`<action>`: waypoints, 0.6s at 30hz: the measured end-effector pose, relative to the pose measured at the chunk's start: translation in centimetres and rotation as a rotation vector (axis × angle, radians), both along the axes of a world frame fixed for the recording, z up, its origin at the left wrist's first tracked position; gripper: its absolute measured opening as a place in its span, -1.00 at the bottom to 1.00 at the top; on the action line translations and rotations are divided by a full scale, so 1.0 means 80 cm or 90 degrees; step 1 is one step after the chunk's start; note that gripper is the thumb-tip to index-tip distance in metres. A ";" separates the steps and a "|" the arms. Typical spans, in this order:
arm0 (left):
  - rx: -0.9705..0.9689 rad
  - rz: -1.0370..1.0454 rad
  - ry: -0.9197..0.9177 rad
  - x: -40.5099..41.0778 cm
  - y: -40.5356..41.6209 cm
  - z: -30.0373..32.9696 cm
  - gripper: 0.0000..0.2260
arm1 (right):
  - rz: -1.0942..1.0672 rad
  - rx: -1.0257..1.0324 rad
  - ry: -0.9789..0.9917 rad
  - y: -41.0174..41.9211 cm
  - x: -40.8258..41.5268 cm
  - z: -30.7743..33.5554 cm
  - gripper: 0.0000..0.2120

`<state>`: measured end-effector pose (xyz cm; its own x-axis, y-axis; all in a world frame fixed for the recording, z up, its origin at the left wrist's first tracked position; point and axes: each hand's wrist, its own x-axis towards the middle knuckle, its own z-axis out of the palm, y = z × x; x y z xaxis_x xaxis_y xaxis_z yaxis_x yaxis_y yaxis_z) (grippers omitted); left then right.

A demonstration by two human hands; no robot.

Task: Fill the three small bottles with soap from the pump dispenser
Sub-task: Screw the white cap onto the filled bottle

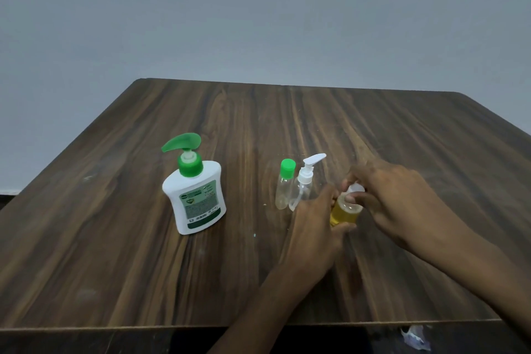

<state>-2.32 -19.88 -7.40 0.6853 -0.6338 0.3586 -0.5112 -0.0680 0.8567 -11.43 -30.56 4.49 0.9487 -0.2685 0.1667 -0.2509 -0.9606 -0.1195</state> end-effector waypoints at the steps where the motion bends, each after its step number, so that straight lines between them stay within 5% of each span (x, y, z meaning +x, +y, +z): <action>1: -0.001 0.003 -0.001 0.000 0.000 -0.002 -0.62 | -0.005 0.003 -0.007 0.002 0.000 -0.001 -0.81; 11: 0.110 0.038 -0.151 -0.030 0.037 0.008 -0.53 | -0.006 0.022 -0.101 -0.023 0.017 0.000 -0.93; 16: -0.046 0.197 -0.115 -0.035 0.099 0.013 -0.80 | 0.000 0.006 -0.114 -0.023 0.029 -0.010 -0.93; 18: -0.081 0.269 -0.093 -0.019 0.111 0.027 -0.74 | -0.005 0.005 -0.104 -0.023 0.029 -0.011 -0.91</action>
